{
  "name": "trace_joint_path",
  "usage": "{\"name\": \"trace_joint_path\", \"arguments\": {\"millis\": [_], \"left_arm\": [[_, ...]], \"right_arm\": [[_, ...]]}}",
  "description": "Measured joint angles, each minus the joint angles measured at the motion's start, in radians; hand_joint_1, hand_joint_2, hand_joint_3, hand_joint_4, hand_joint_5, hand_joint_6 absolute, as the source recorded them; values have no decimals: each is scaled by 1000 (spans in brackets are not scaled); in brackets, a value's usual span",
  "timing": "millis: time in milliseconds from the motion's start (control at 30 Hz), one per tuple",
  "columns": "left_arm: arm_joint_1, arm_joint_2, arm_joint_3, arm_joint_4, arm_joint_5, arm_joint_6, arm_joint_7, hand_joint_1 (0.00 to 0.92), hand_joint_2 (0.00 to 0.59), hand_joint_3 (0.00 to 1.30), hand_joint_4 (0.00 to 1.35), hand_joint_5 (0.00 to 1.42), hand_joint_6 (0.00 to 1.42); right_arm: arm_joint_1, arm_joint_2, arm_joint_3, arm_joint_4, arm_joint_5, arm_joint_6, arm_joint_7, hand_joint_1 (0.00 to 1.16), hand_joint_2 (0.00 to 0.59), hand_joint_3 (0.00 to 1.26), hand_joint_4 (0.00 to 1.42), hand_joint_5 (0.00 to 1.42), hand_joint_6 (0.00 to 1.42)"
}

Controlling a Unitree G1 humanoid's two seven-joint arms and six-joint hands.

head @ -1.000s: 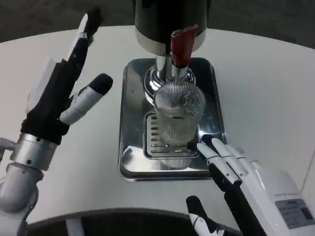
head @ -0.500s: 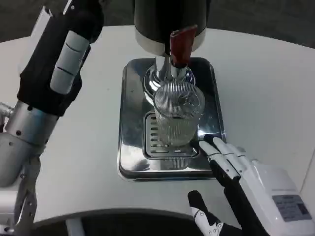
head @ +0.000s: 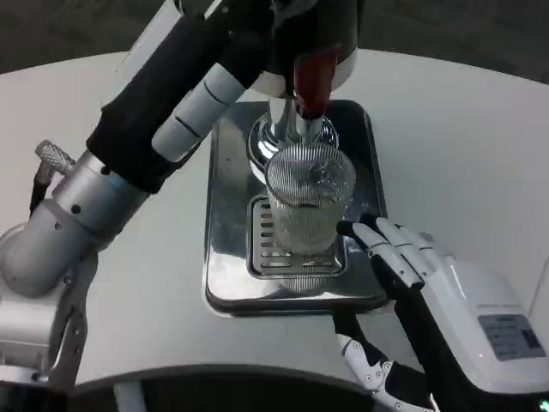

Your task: Grasp the cup under the faucet to collect the drink, then remove the cup.

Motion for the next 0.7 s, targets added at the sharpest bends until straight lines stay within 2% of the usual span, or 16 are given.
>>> {"name": "trace_joint_path", "arguments": {"millis": [367, 700], "left_arm": [[-121, -33, -2, 167, -9, 89, -104, 0, 122, 0, 0, 71, 47], [-137, -61, 0, 182, -30, 180, -176, 0, 105, 0, 0, 60, 41]], "right_arm": [[37, 6, 2, -6, 0, 16, 0, 516, 510, 156, 86, 122, 146], [53, 7, 2, -17, 1, 24, 0, 512, 509, 156, 86, 122, 155]]}}
